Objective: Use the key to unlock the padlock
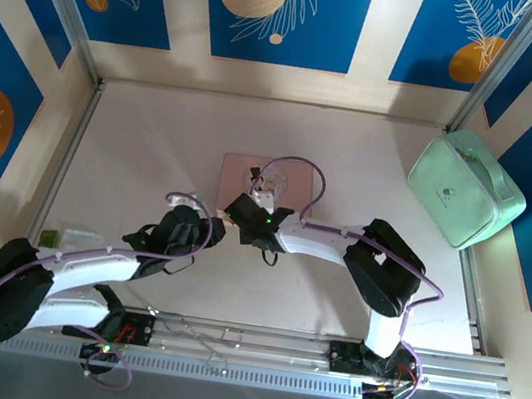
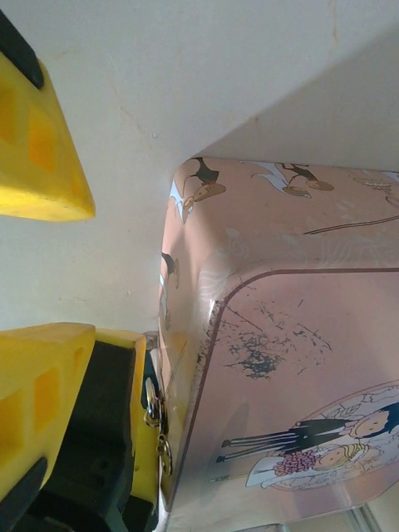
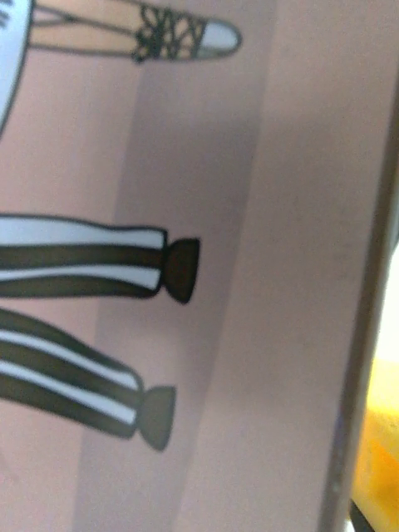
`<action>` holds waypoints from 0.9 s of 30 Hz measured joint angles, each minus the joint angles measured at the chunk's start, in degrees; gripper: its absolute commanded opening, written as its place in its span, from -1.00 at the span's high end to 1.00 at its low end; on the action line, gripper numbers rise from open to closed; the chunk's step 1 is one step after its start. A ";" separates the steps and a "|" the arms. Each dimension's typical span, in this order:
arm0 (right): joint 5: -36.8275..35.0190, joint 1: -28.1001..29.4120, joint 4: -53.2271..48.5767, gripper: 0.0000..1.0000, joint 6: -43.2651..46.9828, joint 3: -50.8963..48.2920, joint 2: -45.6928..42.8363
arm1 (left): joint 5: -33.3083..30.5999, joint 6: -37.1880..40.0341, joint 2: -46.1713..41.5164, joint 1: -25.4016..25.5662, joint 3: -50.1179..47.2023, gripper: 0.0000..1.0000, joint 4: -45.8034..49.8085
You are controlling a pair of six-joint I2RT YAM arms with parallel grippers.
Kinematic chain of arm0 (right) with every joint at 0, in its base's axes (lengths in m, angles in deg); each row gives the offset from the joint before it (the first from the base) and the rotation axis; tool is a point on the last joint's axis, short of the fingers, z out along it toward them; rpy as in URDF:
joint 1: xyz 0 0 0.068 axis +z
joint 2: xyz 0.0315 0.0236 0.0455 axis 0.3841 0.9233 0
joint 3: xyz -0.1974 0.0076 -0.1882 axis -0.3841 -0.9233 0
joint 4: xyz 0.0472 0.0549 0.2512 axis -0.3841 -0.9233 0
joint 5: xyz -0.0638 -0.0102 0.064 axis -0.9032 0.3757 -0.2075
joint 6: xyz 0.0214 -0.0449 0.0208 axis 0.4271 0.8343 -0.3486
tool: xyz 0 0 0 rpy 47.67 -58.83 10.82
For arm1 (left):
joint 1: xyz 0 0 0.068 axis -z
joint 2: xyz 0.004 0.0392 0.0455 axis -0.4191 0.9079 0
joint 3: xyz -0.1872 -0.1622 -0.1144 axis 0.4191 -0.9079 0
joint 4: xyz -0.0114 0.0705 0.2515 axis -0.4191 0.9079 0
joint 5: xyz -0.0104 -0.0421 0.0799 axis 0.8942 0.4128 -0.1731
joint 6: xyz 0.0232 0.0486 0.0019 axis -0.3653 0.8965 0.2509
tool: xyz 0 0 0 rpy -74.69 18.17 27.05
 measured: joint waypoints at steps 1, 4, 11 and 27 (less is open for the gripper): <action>-0.13 0.04 0.00 -0.07 0.22 0.17 0.17 | -0.09 0.00 0.48 0.20 0.00 0.28 -0.35; -0.63 0.13 -0.39 -0.01 0.44 0.72 0.50 | -0.09 -0.04 1.42 0.70 0.00 0.29 -1.03; -1.64 0.24 -1.57 0.22 0.46 2.05 1.31 | -0.11 -0.48 2.21 1.03 0.00 0.30 -1.90; 1.60 0.09 -9.44 0.62 -0.90 6.49 1.84 | -0.11 -2.47 4.59 2.03 -2.91 0.00 -8.26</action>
